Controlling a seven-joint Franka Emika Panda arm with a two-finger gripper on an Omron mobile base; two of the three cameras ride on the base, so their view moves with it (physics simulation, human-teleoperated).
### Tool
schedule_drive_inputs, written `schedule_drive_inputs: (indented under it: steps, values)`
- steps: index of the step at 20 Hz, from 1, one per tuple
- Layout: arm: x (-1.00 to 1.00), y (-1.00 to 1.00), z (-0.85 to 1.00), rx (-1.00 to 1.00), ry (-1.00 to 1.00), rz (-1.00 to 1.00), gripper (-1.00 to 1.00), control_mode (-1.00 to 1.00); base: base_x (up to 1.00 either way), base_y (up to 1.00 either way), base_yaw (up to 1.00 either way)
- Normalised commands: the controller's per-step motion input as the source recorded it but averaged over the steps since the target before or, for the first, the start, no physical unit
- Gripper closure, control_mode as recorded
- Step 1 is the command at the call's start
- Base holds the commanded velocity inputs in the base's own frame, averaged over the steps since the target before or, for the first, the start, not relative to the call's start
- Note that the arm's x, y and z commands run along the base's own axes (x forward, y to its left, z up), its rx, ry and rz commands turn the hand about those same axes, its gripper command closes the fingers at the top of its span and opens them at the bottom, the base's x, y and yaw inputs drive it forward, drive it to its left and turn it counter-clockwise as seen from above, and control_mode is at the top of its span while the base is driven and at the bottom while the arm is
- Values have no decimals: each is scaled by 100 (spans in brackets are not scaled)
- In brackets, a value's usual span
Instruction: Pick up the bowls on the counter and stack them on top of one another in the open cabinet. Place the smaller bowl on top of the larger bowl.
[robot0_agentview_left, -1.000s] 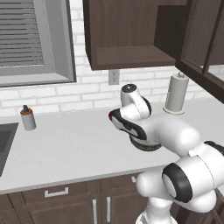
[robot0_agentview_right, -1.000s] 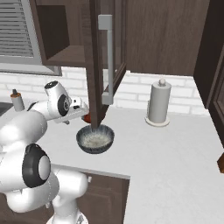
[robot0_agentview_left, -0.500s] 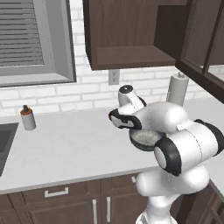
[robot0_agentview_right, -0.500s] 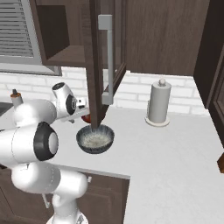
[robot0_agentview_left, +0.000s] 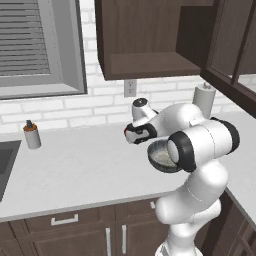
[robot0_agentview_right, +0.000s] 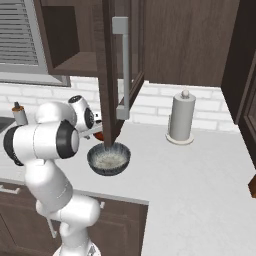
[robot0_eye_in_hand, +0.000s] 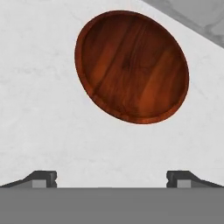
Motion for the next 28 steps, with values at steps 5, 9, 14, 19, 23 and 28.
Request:
schedule_drive_inputs:
  steps: [5, 9, 14, 19, 23, 28]
  values:
    - [34, 7, -29, 0, 8, 0, -100, -100, 0, 0, 0]
    - [26, 7, -34, 0, 4, 1, -100, -100, 0, 0, 0]
    - [30, 1, -25, 0, 0, 2, -100, -100, 0, 0, 0]
    - [31, 0, -30, 0, 0, 2, -100, -100, 0, 0, 0]
    - [38, 0, -30, 0, 0, 2, -100, -100, 0, 0, 0]
    - [38, 0, -25, 0, 0, 1, 100, -100, 0, 0, 0]
